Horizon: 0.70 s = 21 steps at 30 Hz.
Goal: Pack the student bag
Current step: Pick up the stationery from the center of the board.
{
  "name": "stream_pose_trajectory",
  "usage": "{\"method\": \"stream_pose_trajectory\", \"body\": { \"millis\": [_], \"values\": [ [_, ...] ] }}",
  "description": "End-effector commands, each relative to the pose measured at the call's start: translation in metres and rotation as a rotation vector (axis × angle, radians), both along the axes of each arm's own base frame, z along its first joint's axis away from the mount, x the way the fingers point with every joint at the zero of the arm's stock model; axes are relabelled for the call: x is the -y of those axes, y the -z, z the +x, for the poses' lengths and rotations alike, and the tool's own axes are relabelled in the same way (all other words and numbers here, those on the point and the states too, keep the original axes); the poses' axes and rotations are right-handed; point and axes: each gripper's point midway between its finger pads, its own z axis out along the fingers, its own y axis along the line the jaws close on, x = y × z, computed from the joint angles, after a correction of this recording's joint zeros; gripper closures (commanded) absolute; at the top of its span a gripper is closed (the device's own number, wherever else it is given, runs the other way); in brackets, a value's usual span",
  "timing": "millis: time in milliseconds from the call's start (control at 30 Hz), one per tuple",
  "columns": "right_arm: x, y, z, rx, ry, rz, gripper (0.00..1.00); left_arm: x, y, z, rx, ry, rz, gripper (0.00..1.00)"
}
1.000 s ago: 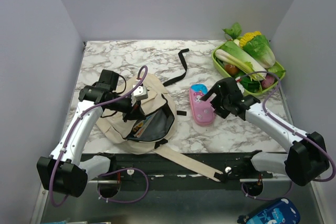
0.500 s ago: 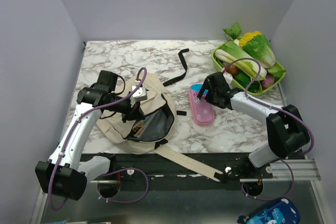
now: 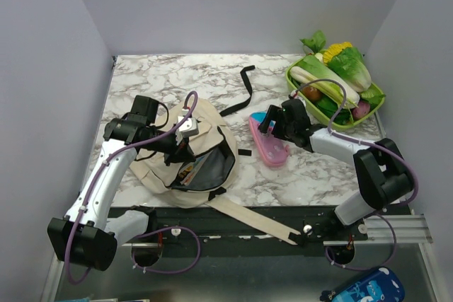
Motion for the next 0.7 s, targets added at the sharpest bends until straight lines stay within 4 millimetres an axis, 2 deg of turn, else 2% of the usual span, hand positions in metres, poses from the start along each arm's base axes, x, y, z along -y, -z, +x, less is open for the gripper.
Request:
{"method": "stream_pose_trajectory", "body": {
  "millis": [0,200,300,400,433,500,533,633,667],
  "values": [
    [-0.004,0.026,-0.018,-0.038,-0.082,-0.030,0.00,0.003,-0.005,-0.008,-0.005,0.010,-0.030,1.00],
    [-0.014,0.043,-0.028,-0.089,-0.134,-0.053,0.00,0.003,-0.007,-0.008,-0.002,0.004,-0.032,1.00],
    [-0.012,0.054,-0.036,-0.116,-0.130,-0.080,0.00,0.002,-0.007,-0.008,0.000,0.003,-0.029,1.00],
    [-0.007,0.056,-0.036,-0.103,-0.109,-0.129,0.00,0.002,-0.006,-0.008,-0.005,0.000,-0.028,1.00],
    [0.002,0.056,-0.038,-0.111,-0.082,-0.171,0.00,0.002,-0.006,-0.008,-0.005,0.001,-0.028,1.00],
    [-0.001,0.043,-0.036,-0.071,-0.096,-0.197,0.00,0.003,-0.005,-0.008,-0.011,0.000,-0.030,1.00],
    [0.003,0.029,-0.032,-0.033,-0.082,-0.217,0.00,0.003,-0.005,-0.008,-0.014,0.001,-0.031,1.00],
    [-0.005,0.004,-0.026,0.042,-0.124,-0.250,0.00,0.004,-0.006,-0.006,-0.013,0.000,-0.035,1.00],
    [-0.006,0.001,-0.024,0.045,-0.133,-0.257,0.00,0.004,-0.006,-0.006,-0.017,-0.001,-0.036,1.00]
  ]
}}
